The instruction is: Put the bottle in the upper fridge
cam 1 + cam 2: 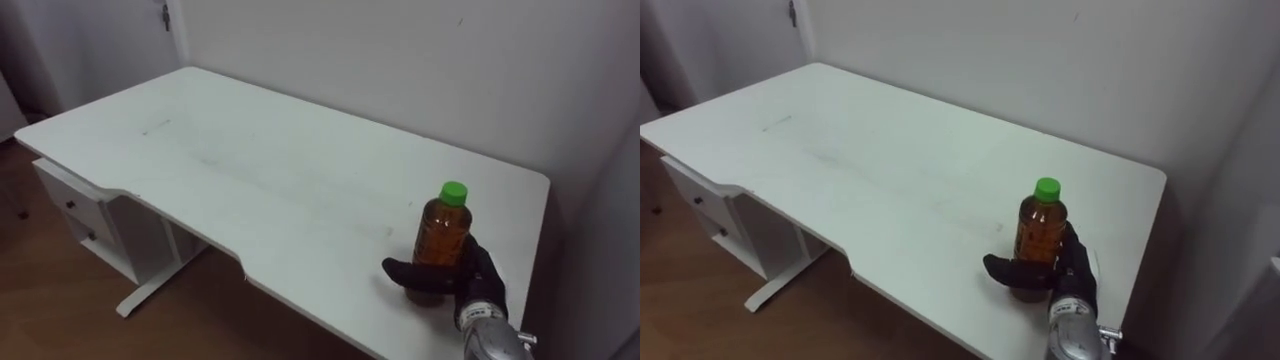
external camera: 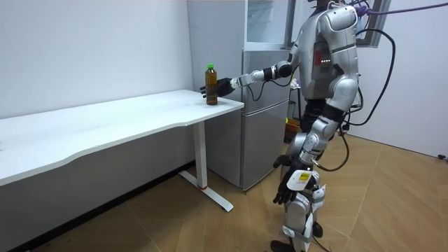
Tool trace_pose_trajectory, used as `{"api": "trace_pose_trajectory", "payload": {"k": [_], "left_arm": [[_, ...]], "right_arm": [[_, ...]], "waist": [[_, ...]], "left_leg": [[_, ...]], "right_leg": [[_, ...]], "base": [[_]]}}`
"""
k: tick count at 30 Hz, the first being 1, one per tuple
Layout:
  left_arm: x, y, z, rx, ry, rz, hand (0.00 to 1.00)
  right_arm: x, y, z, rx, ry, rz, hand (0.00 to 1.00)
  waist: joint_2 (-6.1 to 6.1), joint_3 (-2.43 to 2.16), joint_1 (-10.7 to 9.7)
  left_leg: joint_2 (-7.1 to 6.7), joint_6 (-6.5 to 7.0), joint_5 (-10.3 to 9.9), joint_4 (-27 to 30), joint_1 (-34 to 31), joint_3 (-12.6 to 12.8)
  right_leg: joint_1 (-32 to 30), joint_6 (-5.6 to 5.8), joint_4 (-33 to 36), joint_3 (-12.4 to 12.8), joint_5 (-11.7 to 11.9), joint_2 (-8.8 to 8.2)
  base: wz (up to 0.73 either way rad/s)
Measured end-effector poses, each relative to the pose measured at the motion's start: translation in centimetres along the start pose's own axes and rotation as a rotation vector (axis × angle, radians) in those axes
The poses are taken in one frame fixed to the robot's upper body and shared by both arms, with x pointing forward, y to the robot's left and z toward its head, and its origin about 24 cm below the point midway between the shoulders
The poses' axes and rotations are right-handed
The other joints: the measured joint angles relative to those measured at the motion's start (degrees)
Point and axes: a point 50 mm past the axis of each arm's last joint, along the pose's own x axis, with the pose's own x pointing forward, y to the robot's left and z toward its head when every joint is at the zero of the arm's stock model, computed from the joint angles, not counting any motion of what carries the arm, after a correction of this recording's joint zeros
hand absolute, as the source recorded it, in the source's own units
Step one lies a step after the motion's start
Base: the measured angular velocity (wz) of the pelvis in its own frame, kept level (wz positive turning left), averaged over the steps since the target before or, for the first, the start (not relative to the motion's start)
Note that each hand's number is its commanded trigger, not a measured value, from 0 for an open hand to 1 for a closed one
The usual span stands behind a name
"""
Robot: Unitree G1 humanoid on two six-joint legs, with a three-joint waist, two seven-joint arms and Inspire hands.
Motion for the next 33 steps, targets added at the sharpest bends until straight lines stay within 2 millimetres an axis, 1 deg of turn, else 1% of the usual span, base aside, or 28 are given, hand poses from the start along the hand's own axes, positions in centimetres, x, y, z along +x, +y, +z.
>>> {"api": "trace_pose_trajectory", "payload": {"k": [5, 16, 17, 18, 22, 25, 27, 30, 33], "left_arm": [[0.0, 0.1, -0.2, -0.023, 0.007, 0.005, 0.00], [0.0, 0.2, -0.3, -0.040, 0.012, 0.014, 0.00], [0.0, 0.3, -0.3, -0.040, 0.013, 0.015, 0.00], [0.0, 0.3, -0.3, -0.040, 0.013, 0.017, 0.00], [-0.1, 0.8, -0.4, -0.035, 0.019, 0.030, 0.00], [-0.1, 1.6, -0.7, -0.027, 0.036, 0.064, 0.00], [-0.2, 2.0, -1.0, -0.026, 0.054, 0.085, 0.00], [-0.3, 2.3, -1.4, -0.024, 0.070, 0.097, 0.00], [-0.3, 2.4, -1.5, -0.022, 0.076, 0.101, 0.00]], "right_arm": [[0.4, 0.1, 0.6, 0.001, -0.012, -0.019, 0.00], [0.4, 0.2, 1.2, 0.027, -0.043, -0.040, 0.00], [0.5, 0.2, 1.2, 0.027, -0.042, -0.041, 0.15], [0.6, 0.3, 1.2, 0.026, -0.041, -0.041, 1.00], [0.8, 0.3, 1.3, 0.019, -0.036, -0.048, 1.00], [1.0, 0.0, 1.1, 0.019, -0.032, -0.062, 1.00], [1.1, -0.1, 0.9, 0.018, -0.023, -0.065, 1.00], [1.2, 0.1, 1.1, 0.017, -0.023, -0.054, 1.00], [1.3, 0.3, 1.5, 0.026, -0.032, -0.039, 1.00]], "waist": [[0.37, 0.25, 0.30], [0.41, 0.28, 0.71], [0.41, 0.28, 0.71], [0.40, 0.28, 0.72], [0.39, 0.30, 0.75], [0.40, 0.30, 0.75], [0.51, 0.40, 0.76], [0.71, 0.53, 0.76], [0.71, 0.52, 0.84]], "left_leg": [[-0.02, -0.11, 0.09, 0.02, -0.79, -0.54], [-0.06, -0.15, 0.28, 0.00, -1.65, -0.63], [-0.06, -0.15, 0.29, 0.01, -1.63, -0.66], [-0.06, -0.16, 0.30, 0.01, -1.63, -0.68], [-0.05, -0.16, 0.35, 0.02, -1.63, -0.70], [-0.06, -0.16, 0.35, 0.04, -1.65, -0.69], [-0.04, -0.16, 0.36, 0.04, -1.74, -0.70], [-0.04, -0.17, 0.36, -0.05, -1.90, -0.71], [-0.06, -0.18, 0.37, 0.01, -2.49, -0.72]], "right_leg": [[-0.37, 0.00, 0.00, -0.81, 0.00, 0.07], [-1.26, 0.00, 0.00, -0.88, 0.00, 0.05], [-1.25, 0.00, 0.00, -0.87, 0.00, 0.05], [-1.25, 0.00, 0.00, -0.87, 0.00, 0.06], [-1.22, 0.00, 0.00, -0.87, 0.00, 0.06], [-1.23, 0.00, 0.00, -0.85, 0.00, 0.06], [-1.28, 0.00, 0.00, -0.84, 0.00, 0.06], [-1.47, -0.01, 0.00, -0.85, 0.00, 0.07], [-1.98, -0.01, -0.01, -0.87, 0.00, 0.08]], "base": [[0.06], [0.00], [0.00], [0.00], [0.00], [0.00], [0.00], [0.00], [0.00]]}}
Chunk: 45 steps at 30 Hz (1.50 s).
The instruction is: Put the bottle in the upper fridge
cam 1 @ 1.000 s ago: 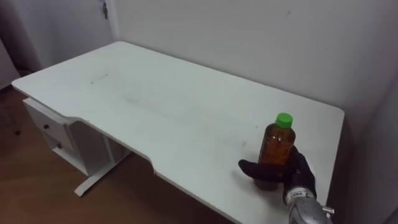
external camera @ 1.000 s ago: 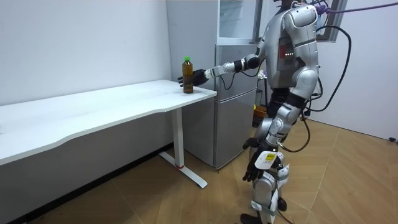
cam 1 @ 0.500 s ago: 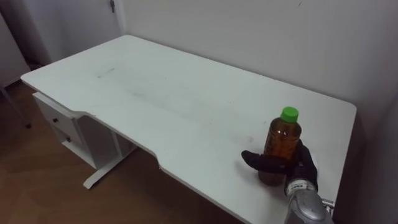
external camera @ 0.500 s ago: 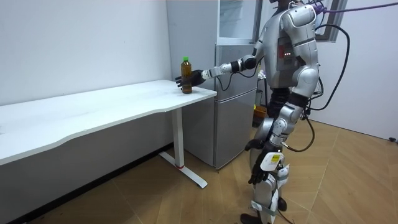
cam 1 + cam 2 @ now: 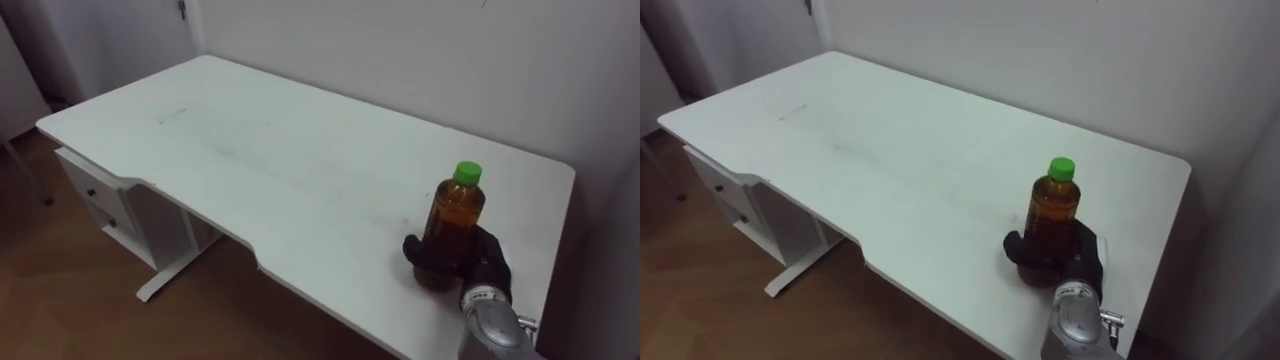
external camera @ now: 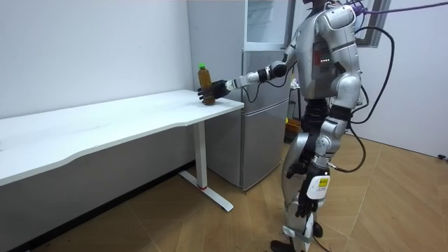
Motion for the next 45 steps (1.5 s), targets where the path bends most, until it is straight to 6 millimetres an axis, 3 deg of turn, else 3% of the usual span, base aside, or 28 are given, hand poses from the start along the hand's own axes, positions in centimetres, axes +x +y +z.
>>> {"api": "trace_pose_trajectory", "payload": {"k": [13, 22, 26, 32, 34, 45], "left_arm": [[-0.2, 0.6, -0.2, 0.044, 0.000, 0.013, 0.00], [-0.2, 1.6, -0.6, 0.066, 0.026, 0.038, 0.00], [-0.3, 2.2, -0.7, 0.095, 0.038, 0.058, 0.00], [-0.2, 2.6, -0.6, 0.091, 0.049, 0.093, 0.00], [-0.2, 2.7, -0.5, 0.091, 0.047, 0.099, 0.00], [-0.3, 3.5, -0.5, 0.141, 0.047, 0.119, 0.00]], "right_arm": [[0.0, 0.4, 0.1, 0.019, 0.008, 0.082, 1.00], [-1.6, 2.5, 5.0, 0.057, -0.186, 0.263, 1.00], [-2.6, 2.7, 7.4, 0.044, -0.304, 0.311, 1.00], [-3.5, 2.4, 9.1, -0.015, -0.386, 0.331, 1.00], [-4.3, 2.3, 10.5, -0.043, -0.446, 0.354, 1.00], [-7.0, 2.0, 14.5, -0.049, -0.642, 0.446, 1.00]], "waist": [[0.32, -0.14, 0.23], [0.29, -0.16, -2.56], [-0.13, -0.37, -3.53], [-1.20, -0.92, -5.62], [-1.69, -1.03, -6.61], [-1.85, -1.33, -8.68]], "left_leg": [[-0.01, 0.03, 0.03, 0.06, -0.08, -0.01], [0.02, 0.03, 0.02, -0.23, 2.42, 1.03], [0.16, 0.03, 0.02, -0.55, 3.91, 2.29], [0.31, 0.04, 0.02, -0.62, 4.82, 3.23], [0.35, 0.06, -0.01, -0.62, 4.84, 3.52], [0.97, 0.07, -0.21, -0.58, 7.41, 4.83]], "right_leg": [[-0.12, 0.00, -0.17, 0.73, -0.01, 0.02], [1.63, 0.00, -0.20, 3.88, 0.00, -0.02], [2.34, 0.07, -0.19, 6.70, -0.05, 0.04], [2.96, 0.11, -0.08, 7.04, -0.08, 0.05], [2.91, 0.11, -0.08, 7.88, -0.08, 0.10], [4.79, -0.16, 0.07, 9.52, 0.26, 0.63]], "base": [[0.00], [-0.06], [-0.16], [-0.08], [-0.02], [-0.06]]}}
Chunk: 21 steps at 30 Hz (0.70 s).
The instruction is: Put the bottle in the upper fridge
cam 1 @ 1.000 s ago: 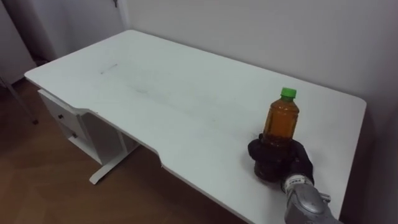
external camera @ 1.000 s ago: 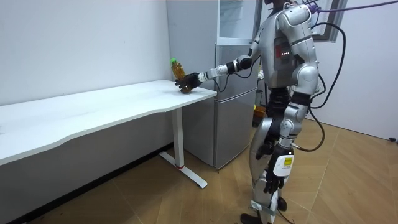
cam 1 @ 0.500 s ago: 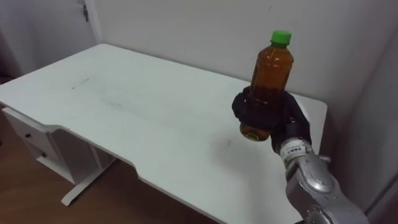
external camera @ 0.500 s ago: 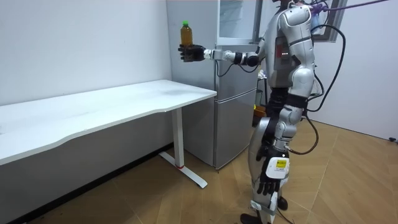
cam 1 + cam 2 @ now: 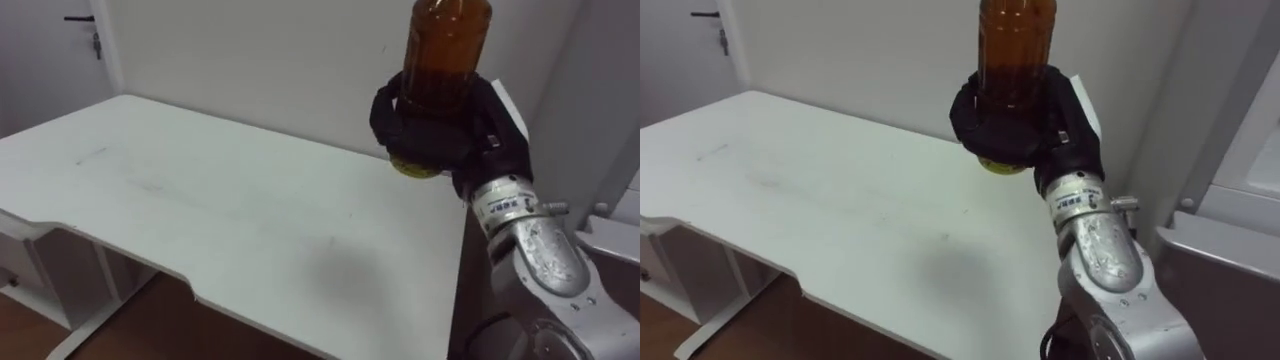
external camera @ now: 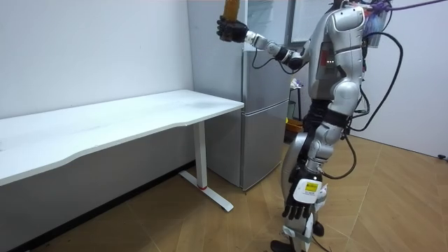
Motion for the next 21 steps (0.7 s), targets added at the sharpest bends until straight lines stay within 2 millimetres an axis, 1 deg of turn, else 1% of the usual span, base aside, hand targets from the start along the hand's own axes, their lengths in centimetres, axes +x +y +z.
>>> {"api": "trace_pose_trajectory", "payload": {"k": [1, 2, 5, 7, 9, 10, 11, 12, 14, 17, 19, 21], "left_arm": [[0.0, 0.1, -0.1, 0.002, 0.003, 0.002, 0.00], [-0.1, 0.2, -0.4, -0.001, 0.009, 0.007, 0.00], [-0.2, 0.5, -1.0, -0.006, 0.024, 0.014, 0.00], [-0.2, 0.6, -1.1, -0.013, 0.032, 0.020, 0.00], [-0.2, 0.7, -1.3, -0.013, 0.039, 0.023, 0.00], [-0.2, 0.7, -1.3, -0.013, 0.039, 0.021, 0.00], [-0.2, 0.7, -1.3, -0.012, 0.039, 0.019, 0.00], [-0.2, 0.8, -1.3, -0.017, 0.039, 0.018, 0.00], [-0.3, 1.0, -1.5, -0.027, 0.043, 0.024, 0.00], [-0.2, 1.2, -1.4, -0.037, 0.043, 0.028, 0.00], [-0.2, 1.2, -1.4, -0.040, 0.043, 0.026, 0.00], [-0.3, 1.3, -1.5, -0.041, 0.047, 0.028, 0.00]], "right_arm": [[0.0, 0.0, 0.2, 0.001, -0.008, 0.001, 1.00], [0.0, 0.0, 0.6, 0.002, -0.024, 0.005, 1.00], [-0.2, -0.4, 1.7, -0.008, -0.068, 0.018, 1.00], [-0.5, -0.8, 2.5, -0.027, -0.099, 0.021, 1.00], [-0.7, -1.2, 3.8, -0.042, -0.153, 0.019, 1.00], [-0.7, -1.3, 4.2, -0.049, -0.165, 0.016, 1.00], [-0.8, -1.7, 4.8, -0.061, -0.189, 0.008, 1.00], [-0.9, -1.9, 5.2, -0.066, -0.205, -0.003, 1.00], [-0.9, -2.2, 5.3, -0.066, -0.212, -0.021, 1.00], [-1.0, -2.4, 5.9, -0.103, -0.240, -0.038, 1.00], [-1.1, -2.6, 6.3, -0.121, -0.259, -0.040, 1.00], [-1.3, -2.8, 6.8, -0.144, -0.284, -0.048, 1.00]], "waist": [[0.00, 0.00, -0.25], [-0.01, -0.02, -1.00], [0.13, -0.09, -1.92], [0.27, -0.27, -2.45], [0.64, -0.63, -3.30], [0.74, -0.70, -3.49], [0.86, -0.81, -4.19], [0.88, -0.81, -4.29], [0.93, -0.88, -4.52], [0.93, -0.89, -6.03], [0.94, -0.88, -6.32], [0.85, -0.87, -7.46]], "left_leg": [[0.06, -0.03, -0.02, 0.03, -0.01, 0.04], [0.14, -0.05, -0.03, 0.07, -0.01, 0.09], [0.33, -0.14, -0.09, -0.12, 0.41, 0.92], [0.38, -0.14, -0.09, -0.17, 0.63, 1.41], [0.52, -0.09, -0.17, -0.24, 0.60, 2.27], [0.52, -0.09, -0.17, -0.26, 0.58, 2.30], [0.53, -0.09, -0.17, -0.43, 0.82, 2.45], [0.67, -0.09, -0.16, -0.87, 1.52, 2.99], [0.98, -0.24, -0.27, -1.46, 2.75, 3.88], [1.42, -0.50, -0.50, -1.50, 3.11, 4.52], [1.69, -0.64, -0.59, -1.51, 3.21, 5.22], [1.94, -0.75, -0.66, -1.69, 3.47, 5.78]], "right_leg": [[-0.01, -0.03, -0.02, 0.11, 0.06, 0.08], [-0.03, -0.06, -0.04, 0.33, 0.09, 0.18], [-0.22, -0.13, -0.06, 1.69, 0.13, 0.37], [-0.19, -0.13, -0.06, 2.13, 0.14, 0.37], [-0.69, -0.16, -0.06, 3.27, 0.20, 0.44], [-0.72, -0.17, -0.06, 3.36, 0.23, 0.45], [-0.65, -0.17, -0.06, 3.66, 0.23, 0.47], [-0.37, -0.17, -0.08, 4.13, 0.23, 0.57], [0.25, -0.21, -0.15, 4.93, 0.26, 0.83], [0.30, -0.35, -0.14, 5.20, 0.34, 1.18], [0.11, -0.46, -0.14, 5.67, 0.41, 1.39], [-0.02, -0.53, -0.13, 6.28, 0.46, 1.63]], "base": [[-0.09], [-0.08], [-0.15], [-0.14], [-0.18], [-0.10], [-0.11], [-0.17], [-0.24], [-0.15], [-0.17], [-0.12]]}}
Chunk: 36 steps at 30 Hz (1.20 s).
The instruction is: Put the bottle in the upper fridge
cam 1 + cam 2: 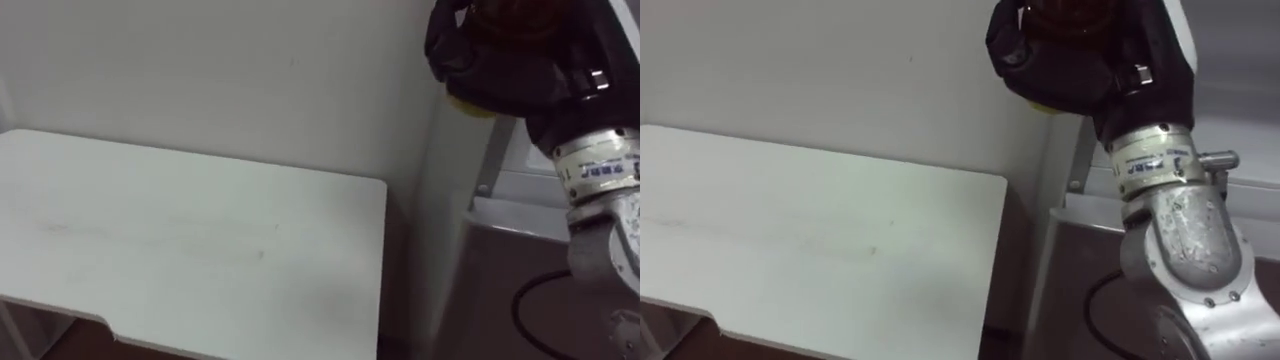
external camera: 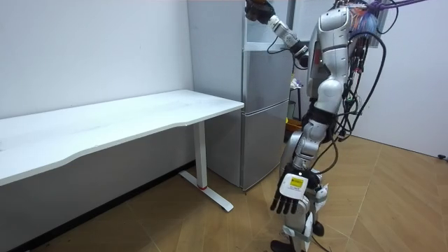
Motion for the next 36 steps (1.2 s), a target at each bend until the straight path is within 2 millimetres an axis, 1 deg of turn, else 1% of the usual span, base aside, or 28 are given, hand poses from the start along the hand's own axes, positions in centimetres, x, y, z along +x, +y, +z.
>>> {"api": "trace_pose_trajectory", "payload": {"k": [4, 7, 9, 12, 15, 19, 22, 24, 27, 30, 36], "left_arm": [[0.0, 0.4, 0.0, 0.000, 0.000, 0.000, 0.00], [0.0, 0.7, 0.2, 0.002, -0.004, 0.003, 0.00], [0.0, 0.7, 0.3, 0.003, -0.010, 0.003, 0.00], [0.0, 1.1, 0.5, 0.003, -0.014, 0.011, 0.00], [-0.1, 1.4, 0.3, 0.001, -0.013, 0.018, 0.00], [-0.2, 1.6, -0.1, -0.003, -0.008, 0.022, 0.00], [-0.3, 1.6, -0.3, -0.004, -0.009, 0.024, 0.00], [-0.3, 1.6, -0.2, -0.003, -0.014, 0.023, 0.00], [-0.3, 1.6, -0.2, -0.004, -0.014, 0.022, 0.00], [-0.3, 1.5, -0.3, -0.005, -0.012, 0.020, 0.00], [-0.3, 1.4, -0.4, -0.005, -0.010, 0.032, 0.00]], "right_arm": [[-0.5, -0.9, 0.5, -0.035, -0.016, -0.007, 1.00], [-1.4, -2.0, 0.0, -0.057, 0.015, -0.032, 1.00], [-1.9, -2.6, -0.3, -0.083, 0.042, -0.041, 1.00], [-1.8, -3.2, -0.3, -0.112, 0.055, -0.044, 1.00], [-1.9, -4.2, -0.3, -0.109, 0.062, -0.074, 1.00], [-2.2, -5.3, -0.7, -0.084, 0.087, -0.118, 1.00], [-2.5, -6.1, -1.6, -0.065, 0.132, -0.155, 1.00], [-2.6, -6.8, -2.5, -0.033, 0.171, -0.193, 1.00], [-2.8, -7.5, -3.2, -0.005, 0.207, -0.243, 1.00], [-2.8, -7.9, -3.3, -0.014, 0.221, -0.271, 1.00], [-2.8, -8.1, -3.2, -0.023, 0.219, -0.287, 1.00]], "waist": [[-0.28, 0.01, -1.34], [-0.84, 0.07, -1.64], [-1.06, 0.19, -1.94], [-1.59, 0.47, -2.96], [-1.98, 0.40, -3.28], [-1.98, 0.39, -3.94], [-1.97, 0.39, -4.60], [-1.95, 0.39, -4.67], [-1.87, 0.37, -4.71], [-1.63, 0.35, -4.69], [-1.42, 0.35, -4.62]], "left_leg": [[0.17, -0.06, -0.11, 0.00, 0.25, 0.51], [0.41, -0.19, -0.53, 0.00, 0.74, 1.29], [0.47, -0.16, -0.73, 0.00, 0.92, 1.82], [0.59, -0.21, -0.80, -0.16, 0.96, 2.22], [0.78, -0.29, -0.91, -0.20, 0.65, 2.70], [0.84, -0.30, -1.10, -0.13, 0.57, 2.65], [0.84, -0.30, -1.11, -0.14, 0.57, 2.67], [0.86, -0.31, -1.11, -0.15, 0.57, 2.67], [0.92, -0.34, -1.13, -0.19, 0.58, 2.66], [0.92, -0.34, -1.13, -0.19, 0.58, 2.66], [0.94, -0.35, -1.14, -0.19, 0.63, 2.66]], "right_leg": [[0.00, -0.08, -0.02, 0.29, 0.05, 0.11], [0.02, -0.10, -0.01, 1.33, 0.06, 0.35], [-0.03, -0.10, 0.00, 1.71, 0.06, 0.38], [-0.26, -0.11, 0.02, 1.66, 0.07, 0.44], [-0.85, -0.25, 0.06, 1.66, 0.16, 0.60], [-0.87, -0.25, 0.05, 1.64, 0.16, 0.66], [-0.87, -0.25, 0.04, 1.69, 0.16, 0.67], [-0.88, -0.24, 0.02, 1.70, 0.16, 0.69], [-0.91, -0.24, 0.00, 1.69, 0.16, 0.75], [-0.91, -0.24, 0.00, 1.69, 0.15, 0.76], [-0.92, -0.24, 0.00, 1.73, 0.15, 0.80]], "base": [[-0.08], [-0.18], [-0.12], [-0.07], [-0.09], [0.00], [0.00], [0.00], [0.00], [0.00], [0.00]]}}
